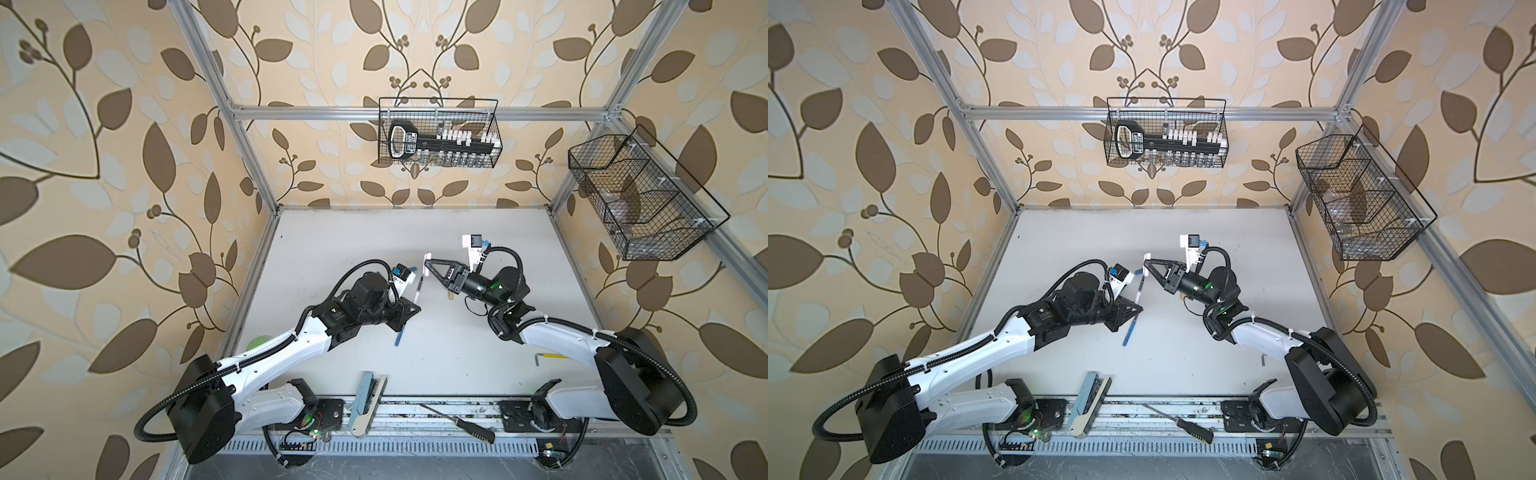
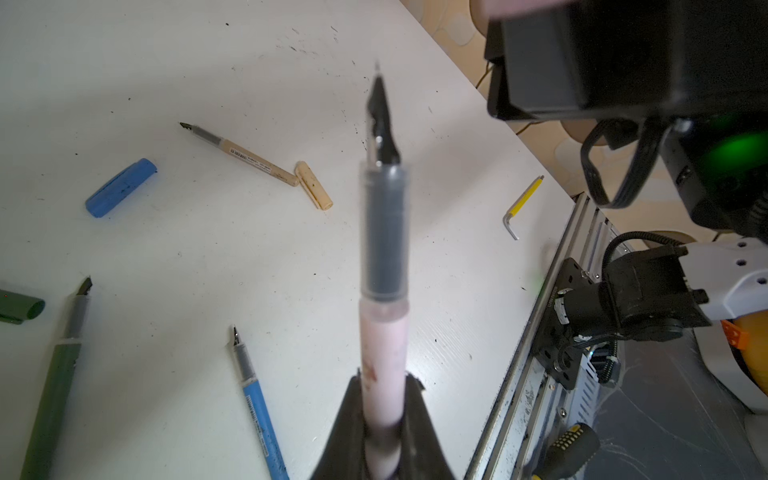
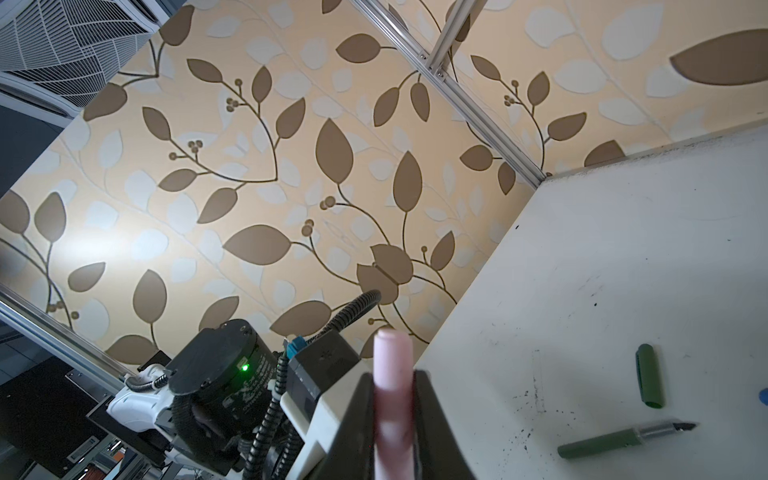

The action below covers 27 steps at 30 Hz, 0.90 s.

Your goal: Insert the pens into the pen caps

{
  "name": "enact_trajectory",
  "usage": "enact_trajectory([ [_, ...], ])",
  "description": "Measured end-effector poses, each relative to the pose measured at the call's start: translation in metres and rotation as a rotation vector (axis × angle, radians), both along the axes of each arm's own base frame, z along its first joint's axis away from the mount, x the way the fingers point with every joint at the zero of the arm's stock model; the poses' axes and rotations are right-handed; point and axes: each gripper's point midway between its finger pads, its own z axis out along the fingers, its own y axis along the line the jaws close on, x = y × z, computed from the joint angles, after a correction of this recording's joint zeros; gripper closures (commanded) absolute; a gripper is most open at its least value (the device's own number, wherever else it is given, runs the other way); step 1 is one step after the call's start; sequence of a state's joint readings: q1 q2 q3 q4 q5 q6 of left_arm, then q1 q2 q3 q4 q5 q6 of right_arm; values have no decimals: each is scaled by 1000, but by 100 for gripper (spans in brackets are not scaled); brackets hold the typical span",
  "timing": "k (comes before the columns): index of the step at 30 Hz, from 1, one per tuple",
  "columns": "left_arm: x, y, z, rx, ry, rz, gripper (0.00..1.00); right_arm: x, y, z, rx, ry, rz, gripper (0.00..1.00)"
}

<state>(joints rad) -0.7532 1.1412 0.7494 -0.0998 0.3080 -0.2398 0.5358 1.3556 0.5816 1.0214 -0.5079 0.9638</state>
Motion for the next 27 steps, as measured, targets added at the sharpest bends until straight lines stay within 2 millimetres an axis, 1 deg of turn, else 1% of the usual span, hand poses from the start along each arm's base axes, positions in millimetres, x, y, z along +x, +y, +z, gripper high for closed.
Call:
enact_trajectory([
  [6, 1, -1, 3, -10, -8, -4, 94, 4, -2, -6, -28, 4, -27, 82],
  [11, 1, -5, 8, -22, -42, -21, 94, 5, -3, -5, -36, -6, -45, 82],
  [14, 0, -8, 9, -25, -87, -35, 94, 3, -6, 3, -40, -26, -55, 83],
  [16, -3, -8, 7, -23, -113, -39, 94, -1, -8, 13, -56, -53, -75, 82],
  [19, -4, -6, 9, -30, -145, -44, 94, -8, -11, 34, -93, -117, -117, 81],
  [22, -3, -7, 20, -56, -181, -46, 94, -14, -16, 53, -98, -176, -148, 81],
  [24, -3, -7, 27, -73, -200, -46, 94, -14, -18, 55, -103, -186, -161, 81],
  [27, -3, -7, 36, -97, -223, -46, 94, -11, -16, 47, -122, -169, -167, 81],
])
